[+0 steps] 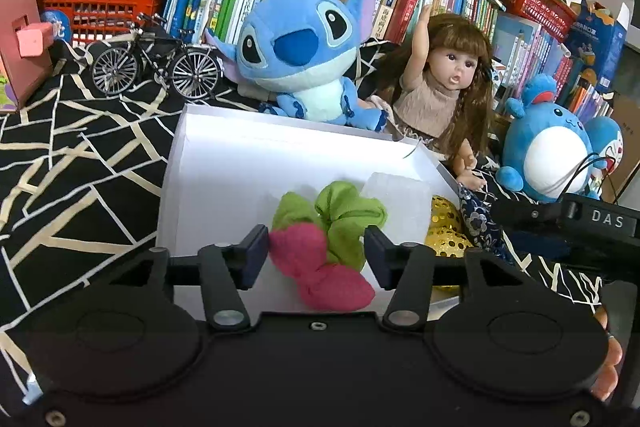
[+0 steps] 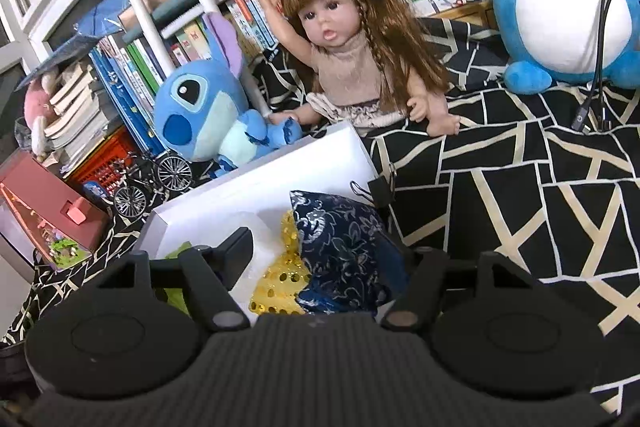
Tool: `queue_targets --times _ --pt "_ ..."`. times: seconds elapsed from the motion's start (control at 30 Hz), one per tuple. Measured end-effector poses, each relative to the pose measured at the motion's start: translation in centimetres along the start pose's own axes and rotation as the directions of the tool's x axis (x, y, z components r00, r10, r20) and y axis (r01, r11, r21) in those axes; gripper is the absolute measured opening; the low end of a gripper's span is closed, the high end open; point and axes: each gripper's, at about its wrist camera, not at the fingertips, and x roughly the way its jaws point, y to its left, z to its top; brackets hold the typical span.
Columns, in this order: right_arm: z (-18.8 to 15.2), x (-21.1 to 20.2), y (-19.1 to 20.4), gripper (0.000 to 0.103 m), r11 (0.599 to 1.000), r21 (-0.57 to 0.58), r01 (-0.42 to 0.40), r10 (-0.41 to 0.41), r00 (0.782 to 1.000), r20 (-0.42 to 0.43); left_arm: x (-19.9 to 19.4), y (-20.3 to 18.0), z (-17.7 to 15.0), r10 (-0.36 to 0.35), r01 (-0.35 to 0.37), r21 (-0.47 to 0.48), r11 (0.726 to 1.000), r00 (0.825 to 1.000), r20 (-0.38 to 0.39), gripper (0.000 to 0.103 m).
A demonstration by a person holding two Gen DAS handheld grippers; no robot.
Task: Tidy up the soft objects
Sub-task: 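Open the left tool releasing the scrunchie while the right tool releases the pouch in the box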
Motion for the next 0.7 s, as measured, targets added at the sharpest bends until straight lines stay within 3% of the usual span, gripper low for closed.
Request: queue_targets --times 0.27,0.7 --pt "-0.3 -1.8 0.4 0.082 0.999 -0.043 -0.029 0.03 0.999 0.025 -2.2 -0.5 -0.3 0.007 -0.009 0.06 0.998 0.999 0.043 0.076" --pt "-2.8 -5.7 2.1 0.093 0.975 -0.213 -0.062 0.082 0.993 0.086 -7.4 -1.2 -2.1 -0.016 0.001 0.129 0.992 0.993 0.114 0.085"
